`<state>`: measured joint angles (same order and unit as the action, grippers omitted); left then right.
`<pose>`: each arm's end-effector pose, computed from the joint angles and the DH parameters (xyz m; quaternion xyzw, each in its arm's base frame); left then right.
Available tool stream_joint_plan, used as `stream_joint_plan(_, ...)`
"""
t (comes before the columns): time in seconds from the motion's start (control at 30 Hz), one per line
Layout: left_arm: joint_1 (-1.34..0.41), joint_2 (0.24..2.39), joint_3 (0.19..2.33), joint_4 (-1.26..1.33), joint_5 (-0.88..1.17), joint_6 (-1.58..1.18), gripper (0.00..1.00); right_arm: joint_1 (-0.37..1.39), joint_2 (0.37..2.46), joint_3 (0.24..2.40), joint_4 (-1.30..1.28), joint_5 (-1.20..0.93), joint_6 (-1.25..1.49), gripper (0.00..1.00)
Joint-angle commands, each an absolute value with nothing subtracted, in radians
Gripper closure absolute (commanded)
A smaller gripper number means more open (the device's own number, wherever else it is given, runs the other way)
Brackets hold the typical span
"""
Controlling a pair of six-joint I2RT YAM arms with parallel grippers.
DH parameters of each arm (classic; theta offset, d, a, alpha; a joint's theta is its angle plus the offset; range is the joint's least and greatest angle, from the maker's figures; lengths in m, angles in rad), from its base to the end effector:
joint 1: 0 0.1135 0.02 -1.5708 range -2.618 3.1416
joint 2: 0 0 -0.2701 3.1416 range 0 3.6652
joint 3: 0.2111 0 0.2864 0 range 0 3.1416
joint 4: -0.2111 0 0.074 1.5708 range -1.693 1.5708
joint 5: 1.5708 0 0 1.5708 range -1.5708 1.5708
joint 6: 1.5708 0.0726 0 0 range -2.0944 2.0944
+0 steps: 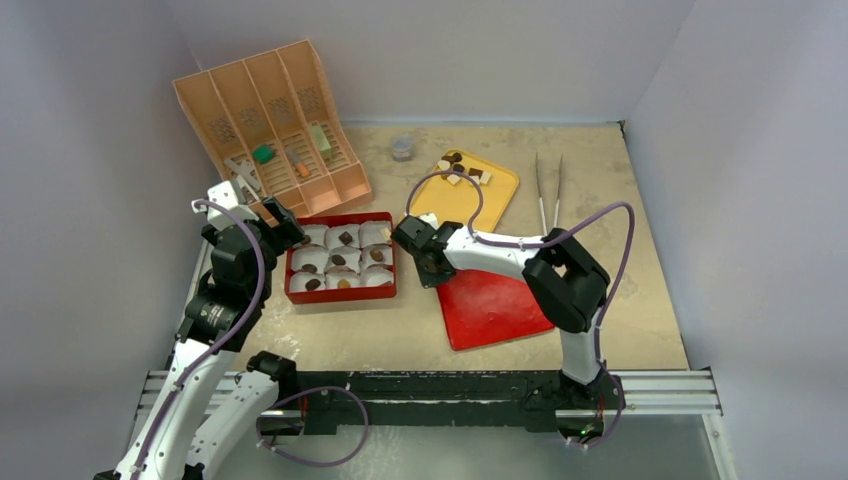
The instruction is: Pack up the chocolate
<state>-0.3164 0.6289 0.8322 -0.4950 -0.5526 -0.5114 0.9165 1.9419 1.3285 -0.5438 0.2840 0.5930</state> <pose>0.1960 -0.0241 0.3487 -0.2372 0.7524 -0.0305 0.6137 0.2835 0.3361 0.1215 -0.1273 0.9609 0.0384 0.2430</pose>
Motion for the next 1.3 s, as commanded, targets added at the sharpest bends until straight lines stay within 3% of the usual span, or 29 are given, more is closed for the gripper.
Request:
stream_joint_plan(0.0, -0.319, 0.626, 0.853, -0.46, -0.551, -0.5, 0.17, 0.925, 1.925, 1.336, -0.579, 0.313, 0.607, 0.99)
stream_joint_plan(0.33, -0.319, 0.62, 0.792, -0.324, -0.373, -0.447, 0.19, 0.926, 1.689, 1.291, -0.599, 0.195, 0.483, 1.0)
stream_joint_plan(0.5, -0.319, 0.532, 0.657, -0.118, -0.077, -0.358, 0.21, 0.927, 1.556, 1.268, -0.669, 0.139, 0.435, 1.0)
stream_joint_plan(0.63, -0.319, 0.472, 0.57, 0.08, 0.222, -0.245, 0.29, 0.927, 1.423, 1.23, -0.688, 0.051, 0.42, 1.0)
stream_joint_plan(0.97, -0.325, 0.554, 0.531, 0.177, 0.859, 0.3, 0.36, 0.926, 1.167, 1.189, -0.692, -0.138, 0.377, 1.0)
stream_joint_plan(1.13, -0.363, 0.719, 0.601, 0.017, 0.986, 0.632, 0.43, 0.927, 1.124, 1.213, -0.704, -0.214, 0.351, 1.0)
stream_joint_plan(1.27, -0.403, 0.855, 0.731, -0.304, 1.039, 0.903, 0.45, 0.927, 1.113, 1.233, -0.69, -0.286, 0.332, 1.0)
